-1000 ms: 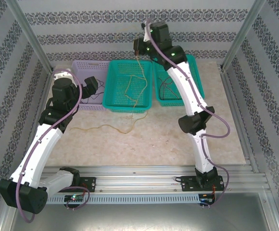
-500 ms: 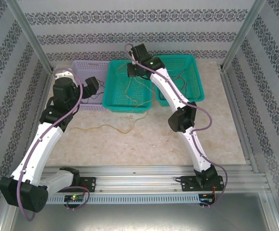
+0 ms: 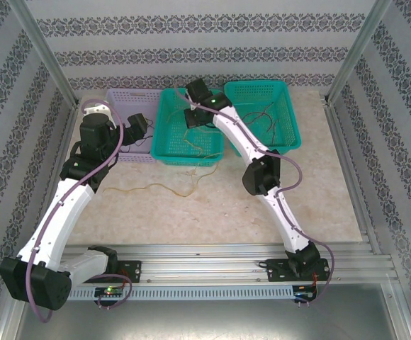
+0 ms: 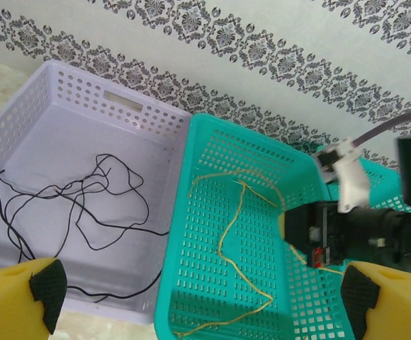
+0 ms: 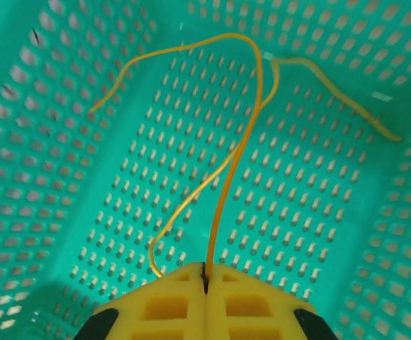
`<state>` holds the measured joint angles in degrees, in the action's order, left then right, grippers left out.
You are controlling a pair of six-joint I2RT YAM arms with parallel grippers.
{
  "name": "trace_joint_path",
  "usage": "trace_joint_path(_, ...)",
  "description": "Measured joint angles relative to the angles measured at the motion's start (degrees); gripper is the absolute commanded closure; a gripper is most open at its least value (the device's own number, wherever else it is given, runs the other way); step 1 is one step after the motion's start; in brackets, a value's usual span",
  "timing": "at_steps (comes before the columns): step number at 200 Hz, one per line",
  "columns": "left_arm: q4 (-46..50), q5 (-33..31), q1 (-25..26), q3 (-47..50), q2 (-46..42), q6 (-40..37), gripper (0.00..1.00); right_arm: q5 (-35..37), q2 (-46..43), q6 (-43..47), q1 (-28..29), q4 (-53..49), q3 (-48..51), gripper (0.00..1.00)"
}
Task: Untangle the cables
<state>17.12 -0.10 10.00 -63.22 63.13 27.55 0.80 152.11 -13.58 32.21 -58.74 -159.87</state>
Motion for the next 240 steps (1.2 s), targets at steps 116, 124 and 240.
trace_joint_path(116,0.0,1.3,0.0,0.0,1.0,0.0,0.0,0.8,-0.2,2.6,2.1,-3.2,0.2,0.4)
trace_joint_path(124,0.0,1.3,0.0,0.0,1.0,0.0,0.0,1.0,-1.6,2.9,2.5,-3.3,0.2,0.38)
trace_joint_path(240,0.0,1.6,0.0,0.0,1.0,0.0,0.0,-0.3,-36.8,1.4,7.8,2.8,34.5,0.35)
